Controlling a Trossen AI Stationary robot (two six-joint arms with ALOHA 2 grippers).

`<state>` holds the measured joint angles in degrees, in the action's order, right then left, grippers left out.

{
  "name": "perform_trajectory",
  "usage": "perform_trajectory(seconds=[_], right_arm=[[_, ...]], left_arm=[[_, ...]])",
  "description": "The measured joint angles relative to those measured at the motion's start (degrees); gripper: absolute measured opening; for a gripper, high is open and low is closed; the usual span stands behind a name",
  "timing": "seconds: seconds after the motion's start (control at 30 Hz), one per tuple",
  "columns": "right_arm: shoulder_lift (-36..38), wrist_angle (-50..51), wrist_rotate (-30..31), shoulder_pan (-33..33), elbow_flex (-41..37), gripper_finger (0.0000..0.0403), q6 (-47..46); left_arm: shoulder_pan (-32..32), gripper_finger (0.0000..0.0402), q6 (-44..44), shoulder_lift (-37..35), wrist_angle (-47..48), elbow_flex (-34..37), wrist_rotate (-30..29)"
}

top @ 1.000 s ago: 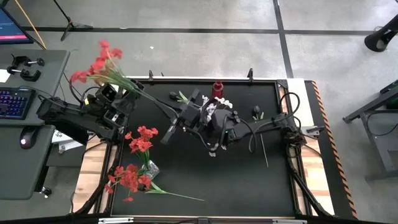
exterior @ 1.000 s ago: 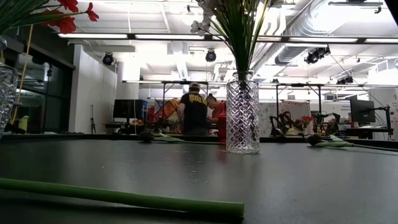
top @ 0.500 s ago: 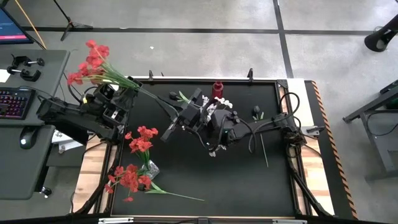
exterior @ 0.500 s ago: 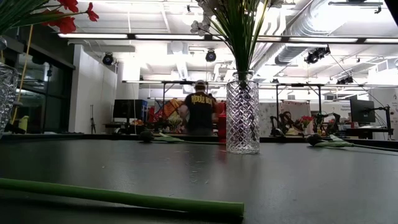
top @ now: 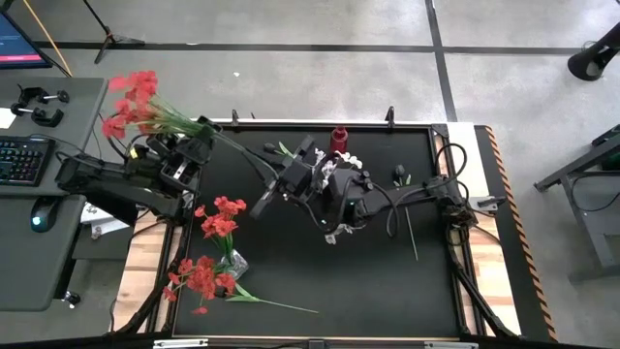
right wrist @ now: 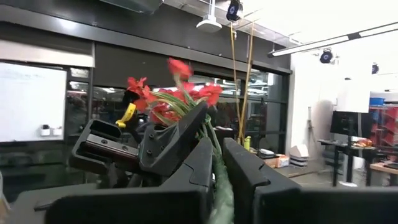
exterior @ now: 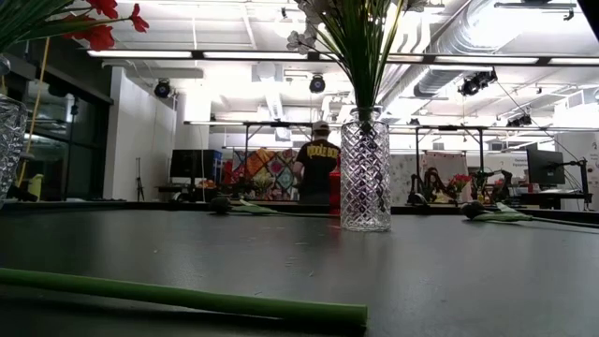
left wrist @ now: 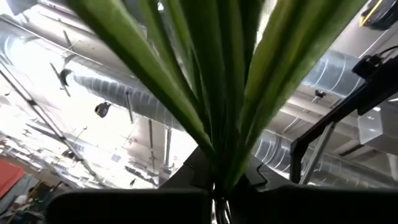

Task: Sort flowers into vase by color
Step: Put the red flowers into the left transparent vase

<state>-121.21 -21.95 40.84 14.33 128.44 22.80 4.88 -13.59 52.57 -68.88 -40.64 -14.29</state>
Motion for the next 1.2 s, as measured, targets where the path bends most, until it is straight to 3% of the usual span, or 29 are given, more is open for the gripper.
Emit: perform_trajectory(seconds=[0.13,0.23,0.4,0.6,0.73,0.93,1.1,1.2], right_arm=[[-0.1,0.2,5.5,1.2,1.2,0.0066,3.3],[-0.1,-0.2,13.2,2.9,3.8,0.0126,8.1],[0.0,-0.5,29.5,6.1,6.6,0.0233,21.0],[0.6,-0.2,37.0,10.2,6.4,0.0293,33.2],[0.6,-0.1,40.7,12.2,6.4,0.0295,36.3],[1.3,-0.1,46.6,14.1,6.4,0.0293,33.8],[1.6,0.0,49.2,17.3,6.4,0.0293,31.1],[1.6,1.0,49.2,19.2,6.4,0.0293,28.0]], left_arm=[[-0.4,0.0003,0.6,-2.6,3.4,0.1,-0.2],[-0.5,0.0002,2.8,-8.1,9.1,0.0,-0.4],[-0.5,0.0001,2.7,-19.6,28.6,0.0,1.0],[0.5,0.0001,-6.6,-28.7,52.8,-1.1,6.9],[2.2,0.0001,-9.2,-25.1,61.0,-4.7,12.7],[7.2,0.0,-4.3,-10.6,64.3,-14.0,21.9],[14.8,0.0,2.9,1.1,76.9,-23.9,27.7],[20.4,0.0,6.4,4.4,82.5,-27.8,28.9]])
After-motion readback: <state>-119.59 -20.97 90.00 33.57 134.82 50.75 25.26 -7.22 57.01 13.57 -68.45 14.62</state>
